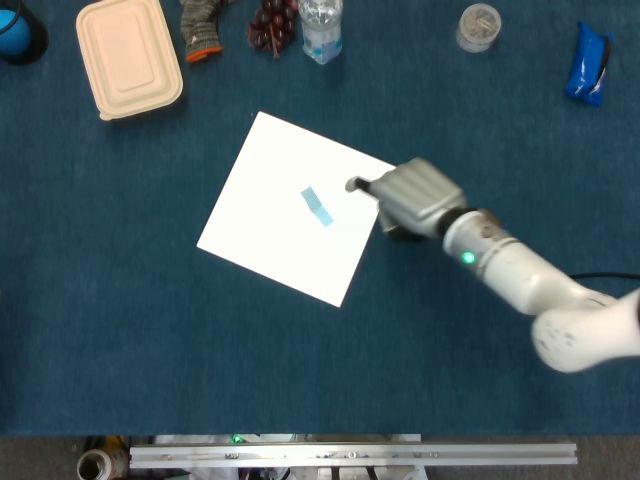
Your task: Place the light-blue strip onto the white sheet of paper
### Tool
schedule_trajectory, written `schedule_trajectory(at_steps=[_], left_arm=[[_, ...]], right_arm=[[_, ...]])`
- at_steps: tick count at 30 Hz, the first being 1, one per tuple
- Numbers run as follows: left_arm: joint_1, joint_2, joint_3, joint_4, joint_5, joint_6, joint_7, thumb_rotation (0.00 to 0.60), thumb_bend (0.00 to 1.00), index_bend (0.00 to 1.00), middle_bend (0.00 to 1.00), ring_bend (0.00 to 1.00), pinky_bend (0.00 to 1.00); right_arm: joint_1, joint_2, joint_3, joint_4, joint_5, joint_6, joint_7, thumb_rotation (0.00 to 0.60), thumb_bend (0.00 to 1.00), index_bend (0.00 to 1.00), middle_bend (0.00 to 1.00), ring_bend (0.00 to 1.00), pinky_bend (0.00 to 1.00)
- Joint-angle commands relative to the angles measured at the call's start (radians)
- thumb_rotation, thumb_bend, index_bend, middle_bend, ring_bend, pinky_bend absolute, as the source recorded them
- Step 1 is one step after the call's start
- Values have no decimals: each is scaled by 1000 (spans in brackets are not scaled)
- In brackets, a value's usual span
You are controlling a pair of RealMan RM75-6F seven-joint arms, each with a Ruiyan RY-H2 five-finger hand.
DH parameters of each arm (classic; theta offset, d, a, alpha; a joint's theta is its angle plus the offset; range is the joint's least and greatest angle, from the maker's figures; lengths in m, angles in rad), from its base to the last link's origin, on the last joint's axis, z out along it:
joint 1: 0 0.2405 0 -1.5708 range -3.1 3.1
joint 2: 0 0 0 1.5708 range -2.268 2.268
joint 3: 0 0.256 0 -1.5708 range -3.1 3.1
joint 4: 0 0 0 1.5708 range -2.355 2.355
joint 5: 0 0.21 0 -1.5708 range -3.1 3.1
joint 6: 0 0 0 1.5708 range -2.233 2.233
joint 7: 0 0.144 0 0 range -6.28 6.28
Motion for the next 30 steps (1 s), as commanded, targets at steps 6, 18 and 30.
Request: schedule_trajectory(at_steps=[6,18,30], left_arm=[[-12,3,-11,-6,-30,-33,23,600,231,194,391,399,376],[-26,7,-39,-32,-45,-25,81,600,231,194,279,273,216],[-14,34,-34,-98,-32,6,157,600,231,194,272,271,215]], right_arm=[[-316,224,-70,-215,-247,443,87,541,187,202,983,998,1000],[-648,358,-143,-230,-455,723,194,541,108,202,485,449,655],[-876,327,-121,-127,-587,867,215,547,110,202,454,409,600]])
